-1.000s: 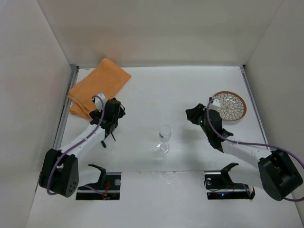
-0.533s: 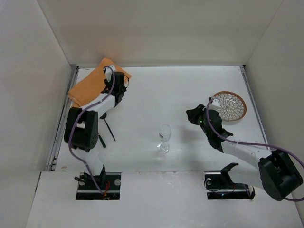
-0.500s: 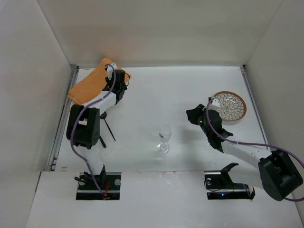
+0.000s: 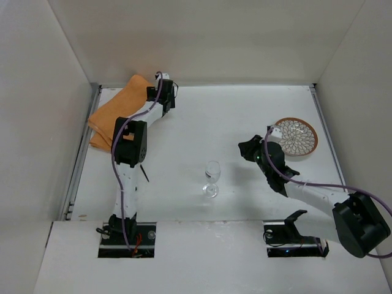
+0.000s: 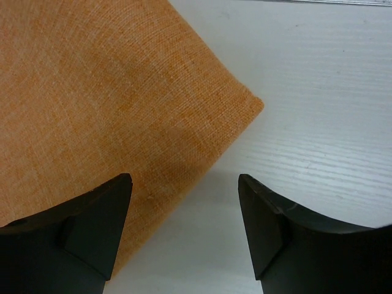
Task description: Set the dinner table for one person
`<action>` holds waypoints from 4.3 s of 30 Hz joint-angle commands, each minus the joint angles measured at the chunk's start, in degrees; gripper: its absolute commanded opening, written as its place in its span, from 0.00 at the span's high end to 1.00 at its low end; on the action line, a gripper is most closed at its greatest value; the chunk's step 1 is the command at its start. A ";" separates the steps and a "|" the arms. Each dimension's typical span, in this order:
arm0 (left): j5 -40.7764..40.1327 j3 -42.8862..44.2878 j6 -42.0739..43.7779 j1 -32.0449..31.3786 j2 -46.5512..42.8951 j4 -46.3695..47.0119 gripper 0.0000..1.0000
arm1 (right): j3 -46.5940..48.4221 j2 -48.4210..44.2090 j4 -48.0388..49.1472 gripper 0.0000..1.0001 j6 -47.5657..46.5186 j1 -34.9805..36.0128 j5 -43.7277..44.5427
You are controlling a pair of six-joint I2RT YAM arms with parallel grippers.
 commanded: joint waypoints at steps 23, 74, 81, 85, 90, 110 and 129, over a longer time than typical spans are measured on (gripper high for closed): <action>6.29 25.78 22.18 -6.94 14.99 3.68 0.95 | 3.33 2.89 3.16 0.74 -0.58 2.28 0.17; 12.72 -45.14 -10.76 -8.52 -32.48 17.58 0.93 | 2.10 -1.77 3.25 0.90 -0.67 1.93 -0.45; 9.13 -51.73 -14.54 -7.56 -30.97 19.33 0.93 | 2.10 -1.59 3.24 0.88 -0.75 1.93 -0.71; 4.47 -56.21 -16.12 -5.89 -32.38 21.27 0.93 | 2.45 -0.80 3.33 0.87 -0.75 1.93 -1.06; -1.15 -59.03 -19.19 -3.61 -33.61 23.47 0.92 | 2.62 -0.36 3.51 0.87 -0.75 2.10 -1.24; -2.84 -57.29 -22.01 -2.29 -47.94 18.99 0.70 | 2.89 0.95 3.95 0.83 -0.75 2.10 -1.76; 4.55 -30.47 -23.68 7.21 -23.24 9.23 0.56 | 3.15 1.39 3.95 0.79 -1.11 2.37 -2.55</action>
